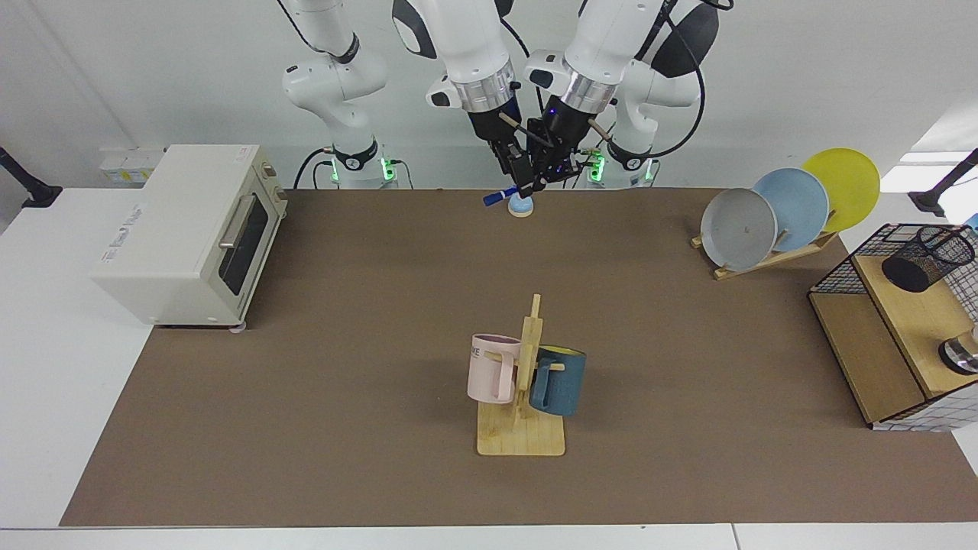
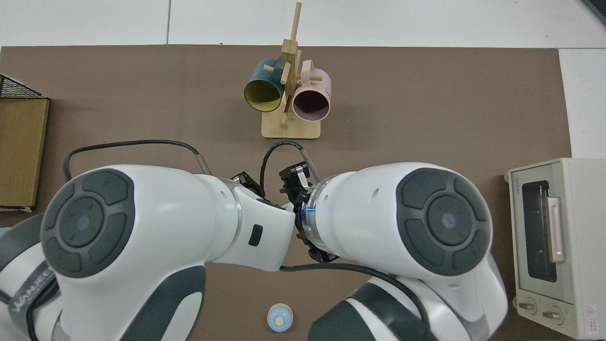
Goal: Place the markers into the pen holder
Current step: 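Close the left gripper on the marker held by the right gripper, then pull the marker away with the left gripper while the right gripper opens, then carry the marker toward the holder while the right gripper withdraws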
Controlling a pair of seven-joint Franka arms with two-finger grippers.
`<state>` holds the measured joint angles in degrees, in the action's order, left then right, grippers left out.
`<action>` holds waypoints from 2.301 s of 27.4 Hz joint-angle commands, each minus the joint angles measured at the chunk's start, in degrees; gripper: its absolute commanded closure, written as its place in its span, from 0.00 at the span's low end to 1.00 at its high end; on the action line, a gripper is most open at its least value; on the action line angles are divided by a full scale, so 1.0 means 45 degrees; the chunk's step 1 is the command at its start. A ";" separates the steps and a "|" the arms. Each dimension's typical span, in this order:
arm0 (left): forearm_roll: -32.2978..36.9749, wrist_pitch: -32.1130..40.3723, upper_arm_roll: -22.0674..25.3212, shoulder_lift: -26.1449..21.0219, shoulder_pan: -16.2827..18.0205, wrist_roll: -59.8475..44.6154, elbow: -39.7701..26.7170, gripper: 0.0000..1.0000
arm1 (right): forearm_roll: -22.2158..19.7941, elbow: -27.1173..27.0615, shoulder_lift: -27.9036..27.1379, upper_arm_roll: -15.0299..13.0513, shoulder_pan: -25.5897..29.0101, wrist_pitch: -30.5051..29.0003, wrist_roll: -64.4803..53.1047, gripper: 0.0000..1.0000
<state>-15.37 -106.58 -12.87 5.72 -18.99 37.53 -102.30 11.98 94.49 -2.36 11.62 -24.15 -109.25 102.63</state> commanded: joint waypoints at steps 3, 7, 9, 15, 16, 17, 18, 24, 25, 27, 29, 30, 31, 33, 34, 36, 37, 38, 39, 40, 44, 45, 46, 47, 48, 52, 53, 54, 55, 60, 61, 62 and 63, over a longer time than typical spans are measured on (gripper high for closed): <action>0.0036 -0.0007 0.0027 0.0193 0.0060 -0.0079 -0.0099 1.00 | -0.0085 -0.0079 -0.0061 0.0113 0.0229 0.0001 0.0064 0.00; 0.0055 0.0052 0.0027 0.0271 0.0099 -0.0099 -0.0099 1.00 | -0.0085 0.0018 -0.0022 0.0093 0.0366 0.0079 -0.0365 0.00; 0.0113 0.0052 0.0047 0.0291 0.0138 -0.0099 -0.0099 1.00 | -0.0085 0.0097 0.0037 0.0093 0.0522 0.0176 -0.0794 0.00; 0.0289 0.0188 0.0047 0.0291 0.0645 -0.0118 0.0096 1.00 | -0.0104 0.0507 0.0193 0.0093 0.1011 0.0313 -0.2258 0.00; 0.0367 0.0208 0.0027 0.0291 0.0723 -0.0118 0.0135 1.00 | -0.0104 0.0585 0.0213 0.0093 0.1108 0.0333 -0.2570 0.00; 0.0464 0.0247 0.0027 0.0291 0.0840 -0.0118 0.0194 1.00 | -0.0104 0.0663 0.0251 0.0093 0.1244 0.0333 -0.2902 0.00; 0.0581 0.0286 0.0027 0.0291 0.0957 -0.0138 0.0213 1.00 | -0.0104 0.0741 0.0290 0.0093 0.1381 0.0352 -0.3215 0.00; 0.1323 0.0735 0.0027 0.0310 0.1523 -0.0216 0.0292 1.00 | -0.0202 0.0839 0.0330 0.0093 0.2045 0.0918 -0.5421 0.00; 0.1441 0.0813 0.0027 0.0310 0.1660 -0.0216 0.0311 1.00 | -0.0241 0.0839 0.0330 0.0093 0.2143 0.0996 -0.5792 0.00; 0.1578 0.1008 0.0027 0.0310 0.1972 -0.0216 0.0331 1.00 | -0.0299 0.0839 0.0330 0.0074 0.2377 0.1230 -0.6612 0.00; 0.1676 0.1203 0.0027 0.0310 0.2343 -0.0216 0.0408 1.00 | -0.0338 0.0839 0.0330 0.0074 0.2573 0.1329 -0.7510 0.00; 0.1734 0.1320 0.0027 0.0310 0.2500 -0.0235 0.0448 1.00 | -0.0397 0.0839 0.0330 0.0074 0.2670 0.1348 -0.7940 0.00; 0.1793 0.1457 0.0027 0.0310 0.2714 -0.0235 0.0506 1.00 | -0.0494 0.0839 0.0330 0.0074 0.2768 0.1387 -0.8389 0.00; 0.1813 0.1652 0.0027 0.0291 0.3027 -0.0274 0.0623 1.00 | -0.0787 0.0839 0.0330 0.0074 0.2944 0.1504 -0.9190 0.00; 0.1871 0.1808 0.0027 0.0271 0.3222 -0.0274 0.0701 1.00 | -0.0923 0.0839 0.0330 0.0074 0.3022 0.1543 -0.9678 0.00; 0.2279 0.2121 0.0027 0.0252 0.3535 -0.0313 0.0896 1.00 | -0.1158 0.0859 0.0330 0.0074 0.3159 0.1583 -1.0674 0.00; 0.2514 0.2238 0.0027 0.0213 0.3633 -0.0372 0.0994 1.00 | -0.1256 0.0859 0.0330 0.0074 0.3237 0.1641 -1.1181 0.00; 0.2709 0.2336 0.0027 0.0193 0.3731 -0.0411 0.1092 1.00 | -0.1334 0.0859 0.0330 0.0074 0.3334 0.1680 -1.1709 0.00; 0.2905 0.2414 0.0027 0.0174 0.3809 -0.0411 0.1170 1.00 | -0.1489 0.0859 0.0330 0.0074 0.3432 0.1700 -1.2333 0.00; 0.3003 0.2473 0.0027 0.0173 0.3926 -0.0450 0.1229 1.00 | -0.1588 0.0859 0.0330 0.0074 0.3510 0.1719 -1.2822 0.00; 0.3374 0.2532 0.0027 0.0212 0.4570 -0.0704 0.1307 1.00 | -0.1784 0.0859 0.0330 0.0074 0.4095 0.1720 -1.4872 0.00; 0.3453 0.2552 0.0027 0.0212 0.4649 -0.0685 0.1365 1.00 | -0.1881 0.0859 0.0330 0.0074 0.4232 0.1720 -1.5381 0.00; 0.3531 0.2552 0.0027 0.0232 0.4708 -0.0685 0.1405 1.00 | -0.2017 0.0859 0.0311 0.0074 0.4369 0.1720 -1.5850 0.00; 0.3590 0.2552 0.0047 0.0251 0.4728 -0.0704 0.1424 1.00 | -0.2192 0.0859 0.0291 0.0074 0.4564 0.1720 -1.6319 0.00; 0.3629 0.2571 0.0047 0.0232 0.4805 -0.0685 0.1463 1.00 | -0.2368 0.0859 0.0271 0.0074 0.4720 0.1720 -1.6652 0.00; 0.3707 0.2552 0.0125 0.0135 0.5352 -0.0549 0.1600 1.00 | -0.2760 0.0820 0.0291 0.0074 0.5345 0.1778 -1.8039 0.00; 0.3707 0.2571 0.0144 0.0115 0.5450 -0.0490 0.1697 1.00 | -0.2799 0.0800 0.0310 0.0074 0.5482 0.1856 -1.8274 0.00; 0.3727 0.2610 0.0144 0.0057 0.5625 -0.0373 0.1795 1.00 | -0.2877 0.0762 0.0310 0.0054 0.5580 0.1934 -1.8470 0.00; 0.3824 0.2746 0.0144 -0.0021 0.5858 -0.0179 0.1892 1.00 | -0.2955 0.0742 0.0310 0.0035 0.5620 0.1973 -1.8646 0.00; 0.4896 0.4033 0.0125 -0.0899 0.6076 0.0252 0.3335 1.00 | -0.3619 0.0469 0.0271 -0.0004 0.5679 0.2421 -1.9525 0.00; 0.5092 0.4171 0.0125 -0.1017 0.6076 0.0272 0.3571 1.00 | -0.3639 0.0352 0.0233 -0.0024 0.5698 0.2655 -1.9662 0.00; 0.5287 0.4289 0.0125 -0.1115 0.6095 0.0369 0.3747 1.00 | -0.3659 0.0177 0.0194 -0.0063 0.5776 0.2928 -1.9798 0.00; 0.5502 0.4367 0.0125 -0.1212 0.6095 0.0525 0.3865 1.00 | -0.3678 -0.0096 0.0174 -0.0082 0.5912 0.3221 -1.9974 0.00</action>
<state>5.27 -91.26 -11.65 4.61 8.04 38.10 -91.75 -2.97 96.95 -1.80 10.90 0.74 -99.59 16.76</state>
